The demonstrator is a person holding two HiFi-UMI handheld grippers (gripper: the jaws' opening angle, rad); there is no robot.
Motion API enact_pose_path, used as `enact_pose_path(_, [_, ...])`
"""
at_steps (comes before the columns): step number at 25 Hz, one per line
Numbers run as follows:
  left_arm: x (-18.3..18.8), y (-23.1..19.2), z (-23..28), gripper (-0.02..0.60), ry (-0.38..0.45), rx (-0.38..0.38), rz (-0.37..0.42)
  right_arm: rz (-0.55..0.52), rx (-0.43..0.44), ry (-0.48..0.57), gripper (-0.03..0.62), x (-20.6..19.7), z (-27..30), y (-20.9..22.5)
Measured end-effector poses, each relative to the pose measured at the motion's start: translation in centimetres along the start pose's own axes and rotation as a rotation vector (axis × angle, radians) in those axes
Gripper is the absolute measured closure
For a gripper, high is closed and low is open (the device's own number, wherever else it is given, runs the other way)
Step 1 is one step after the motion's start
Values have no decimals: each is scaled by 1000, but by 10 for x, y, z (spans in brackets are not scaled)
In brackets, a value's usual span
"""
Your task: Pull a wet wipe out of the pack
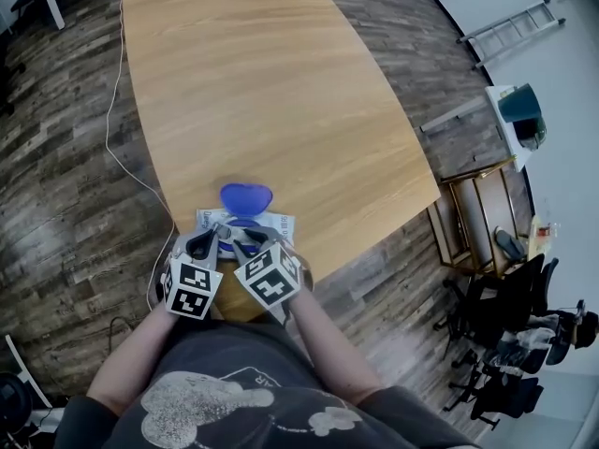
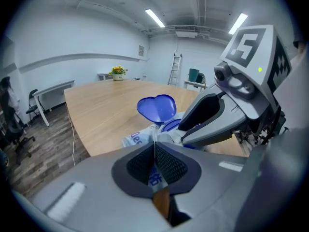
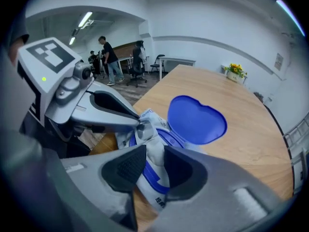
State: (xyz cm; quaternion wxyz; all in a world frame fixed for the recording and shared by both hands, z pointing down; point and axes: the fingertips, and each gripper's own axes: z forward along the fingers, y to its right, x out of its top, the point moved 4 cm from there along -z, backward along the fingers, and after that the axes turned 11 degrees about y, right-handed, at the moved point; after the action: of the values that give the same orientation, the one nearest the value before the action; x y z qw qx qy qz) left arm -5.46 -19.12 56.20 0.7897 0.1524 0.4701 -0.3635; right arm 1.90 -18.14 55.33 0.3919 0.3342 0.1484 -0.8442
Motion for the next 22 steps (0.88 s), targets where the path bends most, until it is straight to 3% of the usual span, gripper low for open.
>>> enact_pose_path(8, [7, -9, 5, 558, 11, -41, 18, 94, -83, 5, 503, 4, 8, 5])
enact_pose_path(12, [7, -12, 3, 558, 15, -50, 26, 137, -114, 8, 574, 6, 11, 8])
enact_pose_path(22, [8, -17, 2, 557, 19, -50, 36, 139, -123, 126, 586, 22, -10, 9])
